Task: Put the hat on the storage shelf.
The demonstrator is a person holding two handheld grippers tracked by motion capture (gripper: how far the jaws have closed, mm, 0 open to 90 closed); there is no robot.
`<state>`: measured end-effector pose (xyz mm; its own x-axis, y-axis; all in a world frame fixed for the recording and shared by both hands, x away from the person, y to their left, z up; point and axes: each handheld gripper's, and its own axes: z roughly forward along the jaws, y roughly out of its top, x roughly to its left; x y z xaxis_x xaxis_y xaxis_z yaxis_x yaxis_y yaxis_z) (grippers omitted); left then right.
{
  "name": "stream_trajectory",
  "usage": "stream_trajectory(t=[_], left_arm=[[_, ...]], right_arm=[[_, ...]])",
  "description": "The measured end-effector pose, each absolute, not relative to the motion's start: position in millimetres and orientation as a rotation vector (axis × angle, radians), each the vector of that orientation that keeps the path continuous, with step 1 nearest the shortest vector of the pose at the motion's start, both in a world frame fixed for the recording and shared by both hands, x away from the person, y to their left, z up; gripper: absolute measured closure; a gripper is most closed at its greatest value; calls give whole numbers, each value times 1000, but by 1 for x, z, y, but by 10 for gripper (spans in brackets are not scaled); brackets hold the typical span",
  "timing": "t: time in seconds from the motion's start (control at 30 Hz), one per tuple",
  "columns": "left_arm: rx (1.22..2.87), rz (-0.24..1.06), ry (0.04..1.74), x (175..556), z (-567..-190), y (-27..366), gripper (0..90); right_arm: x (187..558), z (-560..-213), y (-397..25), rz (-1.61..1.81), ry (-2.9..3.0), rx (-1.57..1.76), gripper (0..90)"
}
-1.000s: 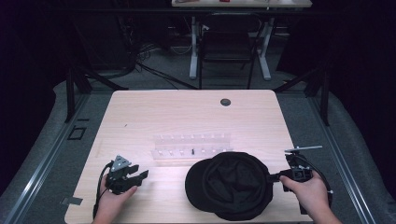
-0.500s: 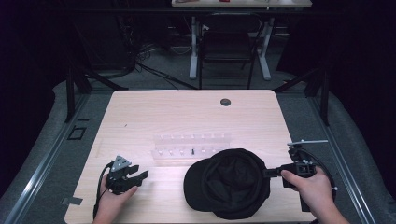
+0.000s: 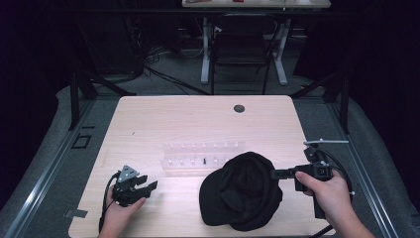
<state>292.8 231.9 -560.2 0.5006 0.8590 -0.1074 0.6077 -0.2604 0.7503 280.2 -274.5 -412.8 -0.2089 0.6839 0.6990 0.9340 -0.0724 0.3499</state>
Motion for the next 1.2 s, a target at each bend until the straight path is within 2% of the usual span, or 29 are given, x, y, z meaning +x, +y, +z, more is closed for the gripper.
stream_trajectory(t=[1.2], left_arm=[[1966,434,1198,291,-557,232,503]], right_arm=[[280,-361,-247,-1279,-1812,-1633,885]])
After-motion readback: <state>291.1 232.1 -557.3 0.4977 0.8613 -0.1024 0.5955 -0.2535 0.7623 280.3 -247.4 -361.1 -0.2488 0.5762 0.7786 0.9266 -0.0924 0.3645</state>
